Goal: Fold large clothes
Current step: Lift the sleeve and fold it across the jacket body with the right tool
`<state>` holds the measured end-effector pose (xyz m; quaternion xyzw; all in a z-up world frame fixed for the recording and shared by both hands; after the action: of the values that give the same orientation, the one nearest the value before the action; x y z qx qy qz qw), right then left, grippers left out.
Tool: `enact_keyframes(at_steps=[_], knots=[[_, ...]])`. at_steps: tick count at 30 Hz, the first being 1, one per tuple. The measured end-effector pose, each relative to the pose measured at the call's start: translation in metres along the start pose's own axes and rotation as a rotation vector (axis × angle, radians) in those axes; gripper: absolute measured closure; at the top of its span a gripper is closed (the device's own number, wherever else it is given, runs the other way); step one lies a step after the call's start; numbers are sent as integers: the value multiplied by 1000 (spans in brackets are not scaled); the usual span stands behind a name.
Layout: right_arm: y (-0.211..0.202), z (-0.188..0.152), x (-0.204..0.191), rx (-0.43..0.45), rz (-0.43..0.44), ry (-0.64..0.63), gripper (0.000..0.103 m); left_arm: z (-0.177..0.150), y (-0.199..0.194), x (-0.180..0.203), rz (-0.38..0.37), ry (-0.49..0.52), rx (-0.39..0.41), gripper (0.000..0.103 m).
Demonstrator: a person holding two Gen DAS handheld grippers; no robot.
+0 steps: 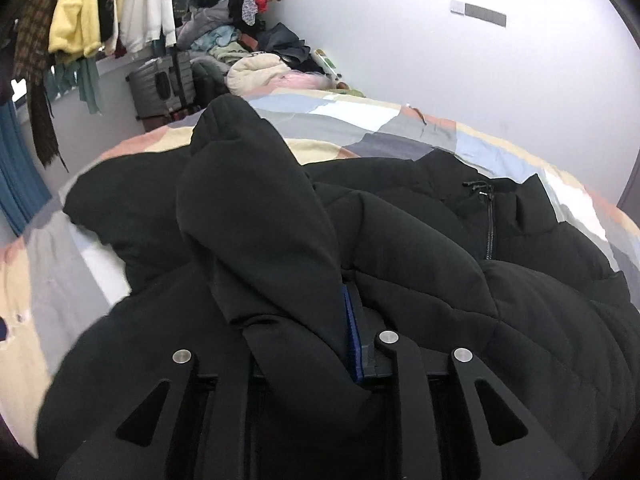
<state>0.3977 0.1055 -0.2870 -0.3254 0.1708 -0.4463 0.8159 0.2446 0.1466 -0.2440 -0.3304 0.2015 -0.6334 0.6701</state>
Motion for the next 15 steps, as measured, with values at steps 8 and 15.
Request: enact_keyframes(at_steps=[8, 15], knots=[[-37, -4, -13, -23, 4, -67, 40, 11, -36, 7, -2, 3, 47, 0], [-102, 0, -1, 87, 44, 29, 23, 15, -64, 23, 0, 27, 45, 0]])
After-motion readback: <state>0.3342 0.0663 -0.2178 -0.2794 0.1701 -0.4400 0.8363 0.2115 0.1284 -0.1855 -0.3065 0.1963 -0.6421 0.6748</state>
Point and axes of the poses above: each gripper's, at about its wrist camera, not at the fingertips, and y roughly the way its jaws point, x to its right, z to its top, the point moved 3 cm from there along y, roughly the way its jaws point, and after that the axes turned 1 degree about -z, right-handed, at the moved point
